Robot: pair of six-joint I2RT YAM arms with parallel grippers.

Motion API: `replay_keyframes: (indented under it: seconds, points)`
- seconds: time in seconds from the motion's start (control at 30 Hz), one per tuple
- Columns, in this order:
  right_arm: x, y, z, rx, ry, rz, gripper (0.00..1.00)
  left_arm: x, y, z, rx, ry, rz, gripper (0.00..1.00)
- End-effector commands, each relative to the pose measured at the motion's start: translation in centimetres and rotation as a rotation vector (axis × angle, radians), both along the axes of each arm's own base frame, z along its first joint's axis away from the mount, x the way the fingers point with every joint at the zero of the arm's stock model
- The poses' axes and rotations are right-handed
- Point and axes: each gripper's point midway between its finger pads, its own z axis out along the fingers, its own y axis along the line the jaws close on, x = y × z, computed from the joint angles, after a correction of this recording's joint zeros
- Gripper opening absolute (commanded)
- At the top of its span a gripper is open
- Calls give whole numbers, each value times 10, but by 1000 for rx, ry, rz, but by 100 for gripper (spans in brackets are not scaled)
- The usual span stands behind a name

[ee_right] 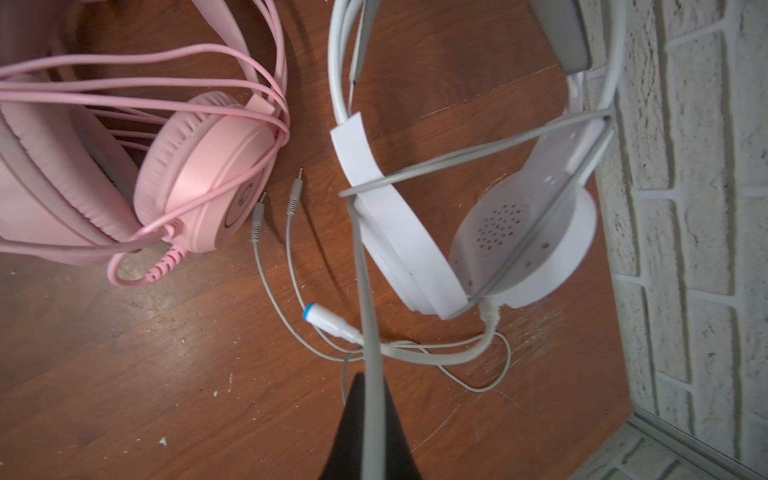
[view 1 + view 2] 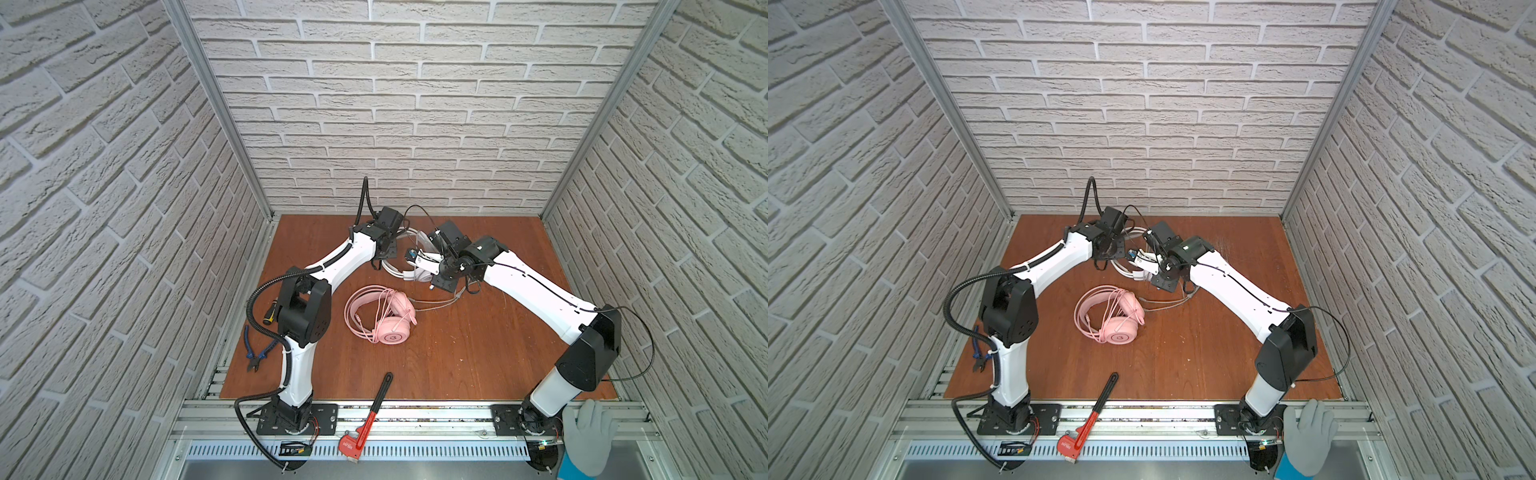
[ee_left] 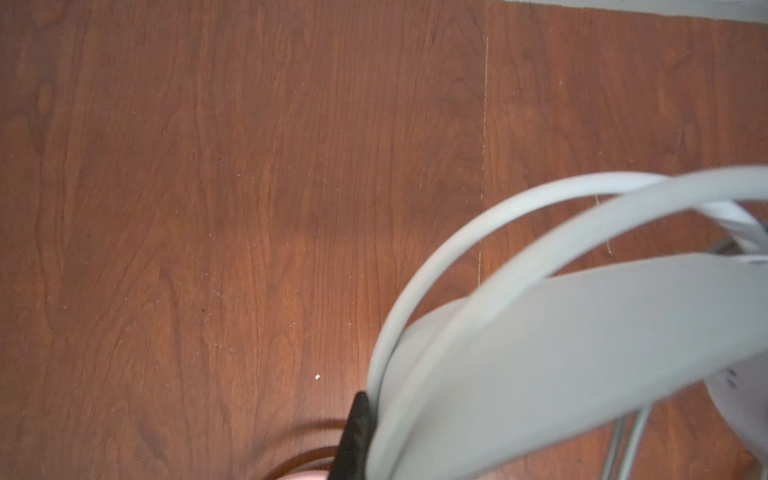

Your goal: Wrap the headphones

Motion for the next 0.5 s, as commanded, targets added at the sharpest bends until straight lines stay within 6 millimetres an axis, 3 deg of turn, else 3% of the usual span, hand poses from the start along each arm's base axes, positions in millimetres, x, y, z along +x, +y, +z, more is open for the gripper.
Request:
replay_keyframes:
  seconds: [0.0,0.23,0.47]
  points:
    - [15,-9,10,-58,-60,7,5,8,-20,20,-24,-49,-99,0]
    - [38,-14,16,-45,-94,-24,5,2,-35,16,3,-20,-203,0]
    - [73,-28,21,-38,-148,-117,5,-6,-45,9,-7,-4,-277,0]
